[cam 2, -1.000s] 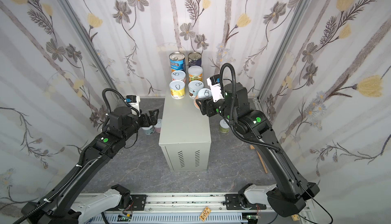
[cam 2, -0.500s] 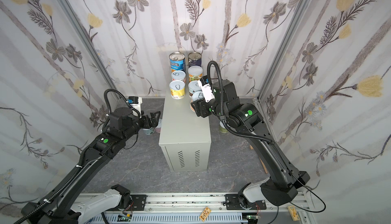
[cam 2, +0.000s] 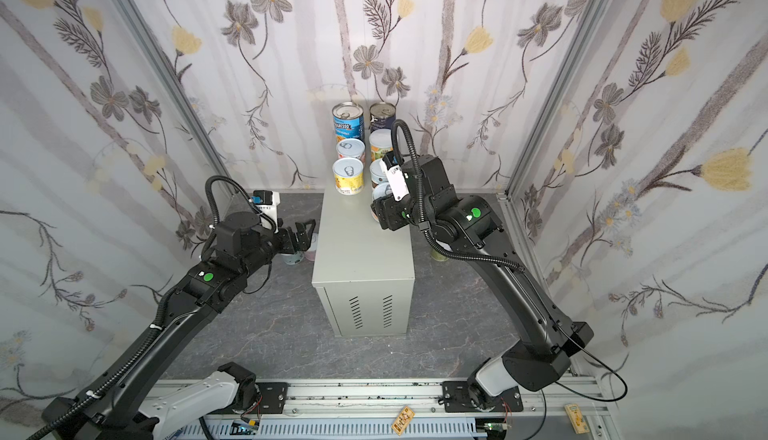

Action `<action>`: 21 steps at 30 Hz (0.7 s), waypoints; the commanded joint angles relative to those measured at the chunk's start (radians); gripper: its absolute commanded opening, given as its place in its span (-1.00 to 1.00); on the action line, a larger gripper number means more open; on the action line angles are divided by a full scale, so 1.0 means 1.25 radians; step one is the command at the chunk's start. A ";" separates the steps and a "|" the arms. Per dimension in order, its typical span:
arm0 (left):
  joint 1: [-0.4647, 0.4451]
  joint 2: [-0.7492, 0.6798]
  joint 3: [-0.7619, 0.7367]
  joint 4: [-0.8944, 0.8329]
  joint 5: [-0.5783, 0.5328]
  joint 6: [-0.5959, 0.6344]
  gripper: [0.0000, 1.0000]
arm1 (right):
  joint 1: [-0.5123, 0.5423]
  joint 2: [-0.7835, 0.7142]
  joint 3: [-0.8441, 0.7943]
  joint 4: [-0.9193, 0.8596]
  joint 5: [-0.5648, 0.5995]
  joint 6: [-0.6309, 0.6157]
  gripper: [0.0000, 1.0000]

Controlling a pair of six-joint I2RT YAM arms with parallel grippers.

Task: Place and organize the canned foods onto the counter
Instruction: 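Lower the held can onto the cabinet top in front of the light-blue can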

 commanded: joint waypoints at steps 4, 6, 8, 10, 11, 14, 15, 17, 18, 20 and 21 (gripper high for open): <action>0.000 0.001 -0.001 0.016 -0.007 0.004 1.00 | 0.002 0.005 0.010 0.021 0.012 -0.014 0.40; 0.000 0.002 -0.001 0.016 -0.007 0.004 1.00 | 0.002 0.005 0.009 0.022 0.006 -0.014 0.44; 0.000 0.004 -0.001 0.015 -0.008 0.004 1.00 | 0.002 0.002 0.009 0.024 -0.002 -0.016 0.49; 0.000 0.005 -0.001 0.017 -0.007 0.004 1.00 | 0.003 0.000 0.009 0.024 -0.011 -0.016 0.54; 0.000 0.005 -0.001 0.018 -0.007 0.004 1.00 | 0.003 0.000 0.008 0.023 -0.014 -0.017 0.56; 0.000 0.007 0.001 0.019 -0.008 0.004 1.00 | 0.002 -0.001 0.008 0.024 -0.015 -0.017 0.60; 0.000 0.007 0.001 0.019 -0.008 0.004 1.00 | 0.002 -0.001 0.008 0.024 -0.017 -0.017 0.62; 0.000 0.007 0.000 0.019 -0.008 0.004 1.00 | 0.003 -0.003 0.007 0.024 -0.022 -0.018 0.65; 0.000 0.007 0.001 0.018 -0.008 0.004 1.00 | 0.002 -0.004 0.007 0.026 -0.026 -0.018 0.66; -0.001 0.007 0.001 0.017 -0.009 0.004 1.00 | 0.002 -0.008 0.006 0.028 -0.024 -0.018 0.68; 0.000 0.007 0.001 0.016 -0.011 0.004 1.00 | 0.002 -0.012 0.001 0.030 -0.023 -0.018 0.70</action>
